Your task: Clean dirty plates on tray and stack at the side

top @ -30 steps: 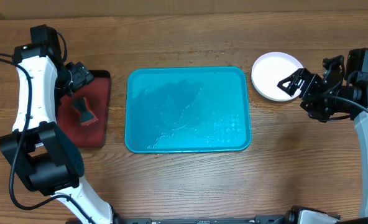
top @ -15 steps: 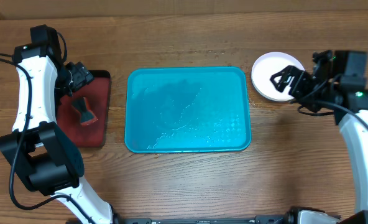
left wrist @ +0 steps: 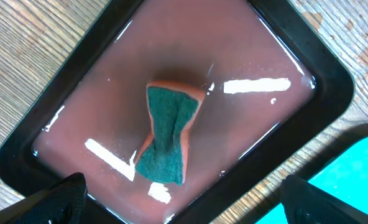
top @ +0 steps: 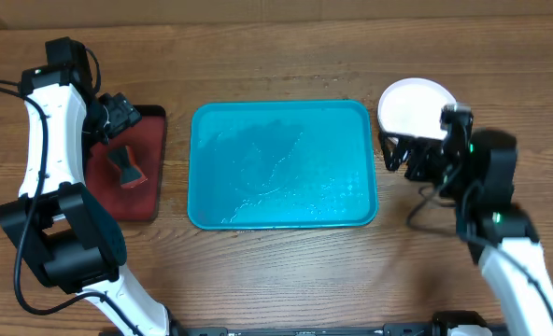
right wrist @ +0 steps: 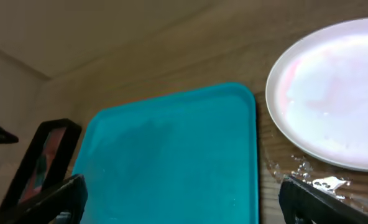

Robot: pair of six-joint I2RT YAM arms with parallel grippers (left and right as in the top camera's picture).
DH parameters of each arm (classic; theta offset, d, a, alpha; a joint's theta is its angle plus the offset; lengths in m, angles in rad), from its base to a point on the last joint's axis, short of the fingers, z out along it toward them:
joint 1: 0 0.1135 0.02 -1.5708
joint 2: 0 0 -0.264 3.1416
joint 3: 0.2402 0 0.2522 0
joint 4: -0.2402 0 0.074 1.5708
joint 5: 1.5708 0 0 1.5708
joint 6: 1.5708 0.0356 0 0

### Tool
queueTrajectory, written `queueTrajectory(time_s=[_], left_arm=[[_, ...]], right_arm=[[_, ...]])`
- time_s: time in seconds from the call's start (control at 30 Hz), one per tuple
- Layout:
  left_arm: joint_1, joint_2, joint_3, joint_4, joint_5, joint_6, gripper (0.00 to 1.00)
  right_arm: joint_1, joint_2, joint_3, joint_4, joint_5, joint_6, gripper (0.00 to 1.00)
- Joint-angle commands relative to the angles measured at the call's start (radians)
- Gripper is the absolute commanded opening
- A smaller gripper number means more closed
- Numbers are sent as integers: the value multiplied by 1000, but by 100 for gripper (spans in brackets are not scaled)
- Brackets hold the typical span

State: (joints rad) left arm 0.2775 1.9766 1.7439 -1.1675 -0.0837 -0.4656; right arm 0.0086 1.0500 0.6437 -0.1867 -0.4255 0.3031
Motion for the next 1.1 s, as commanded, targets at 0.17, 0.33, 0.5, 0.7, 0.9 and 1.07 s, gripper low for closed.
queueTrajectory(time_s=[0.17,0.33,0.5,0.7,0.9,1.07], left_arm=[[3,-19,18,-2,6,1,100],[3,-19,18,-2,6,1,100],[3,-19,18,-2,6,1,100],[3,-19,18,-2,6,1,100],[3,-19,18,-2,6,1,100],[3,-19,18,-2,6,1,100]], right_arm=[[12,-340,-376,256,16,-18,100],[12,-591,-552,315,33,-18,100],[17,-806,-636,264,94,-18,100],[18,-905,-636,239,211,-19,100],[18,-953,-636,169,372,-19,100],[18,-1004,-636,101,425,-51,100]])
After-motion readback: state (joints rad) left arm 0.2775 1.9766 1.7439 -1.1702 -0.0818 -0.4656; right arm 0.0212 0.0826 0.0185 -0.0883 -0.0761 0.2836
